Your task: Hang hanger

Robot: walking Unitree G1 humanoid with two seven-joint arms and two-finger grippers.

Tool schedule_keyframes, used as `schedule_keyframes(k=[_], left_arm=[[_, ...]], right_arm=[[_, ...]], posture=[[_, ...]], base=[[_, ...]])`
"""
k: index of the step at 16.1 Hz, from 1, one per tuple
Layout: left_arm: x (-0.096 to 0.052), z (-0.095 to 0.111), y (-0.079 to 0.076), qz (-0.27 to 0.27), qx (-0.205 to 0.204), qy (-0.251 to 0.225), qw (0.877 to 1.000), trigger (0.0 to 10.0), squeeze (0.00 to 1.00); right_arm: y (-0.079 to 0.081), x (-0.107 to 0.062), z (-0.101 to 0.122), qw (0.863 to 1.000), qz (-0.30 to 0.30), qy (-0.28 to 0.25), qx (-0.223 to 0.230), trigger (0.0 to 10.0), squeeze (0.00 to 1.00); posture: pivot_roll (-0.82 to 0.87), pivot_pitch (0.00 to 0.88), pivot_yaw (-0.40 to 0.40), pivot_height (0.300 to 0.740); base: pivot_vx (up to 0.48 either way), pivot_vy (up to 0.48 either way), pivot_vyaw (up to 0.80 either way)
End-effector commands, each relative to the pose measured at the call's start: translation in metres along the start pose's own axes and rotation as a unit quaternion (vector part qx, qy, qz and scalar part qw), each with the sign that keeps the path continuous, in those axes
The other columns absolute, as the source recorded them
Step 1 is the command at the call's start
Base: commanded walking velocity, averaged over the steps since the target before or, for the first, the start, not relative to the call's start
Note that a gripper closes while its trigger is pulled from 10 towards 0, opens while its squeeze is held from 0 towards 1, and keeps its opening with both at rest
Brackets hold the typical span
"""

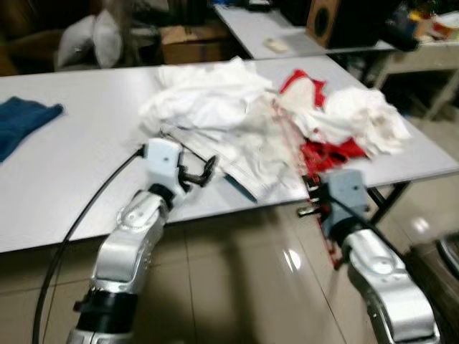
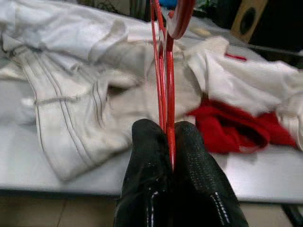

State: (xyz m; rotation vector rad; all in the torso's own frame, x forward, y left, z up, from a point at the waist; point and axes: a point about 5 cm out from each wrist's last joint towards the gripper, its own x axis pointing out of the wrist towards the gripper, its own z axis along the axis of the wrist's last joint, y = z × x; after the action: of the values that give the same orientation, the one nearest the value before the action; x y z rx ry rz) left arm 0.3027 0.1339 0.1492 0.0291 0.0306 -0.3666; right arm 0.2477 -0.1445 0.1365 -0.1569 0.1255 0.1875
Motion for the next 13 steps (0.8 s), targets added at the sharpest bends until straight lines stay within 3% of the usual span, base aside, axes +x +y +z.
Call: schedule_keyframes(k=[1,13], left_arm=[[-0.002,0.0,0.008,0.012,0.006,0.001,1.0,10.0,0.0],[0.001,-0.002,0.003,0.003,-0.006,-0.004,1.0,10.0,0.0]], right_arm=[[0.003,0.001,0.007,1.0,0.002,-0.017,-0.001,10.0,0.0],[-0.008,-0.002,0.008,0.999,-0.039,-0.027,0.01,10.0,0.0]], posture=[[-0.03,0.012,-0.011,0.74],[-0.05,0.0,0.0,0.74]], base=[[0.315,0.0,0.0],[0.325,0.0,0.0]])
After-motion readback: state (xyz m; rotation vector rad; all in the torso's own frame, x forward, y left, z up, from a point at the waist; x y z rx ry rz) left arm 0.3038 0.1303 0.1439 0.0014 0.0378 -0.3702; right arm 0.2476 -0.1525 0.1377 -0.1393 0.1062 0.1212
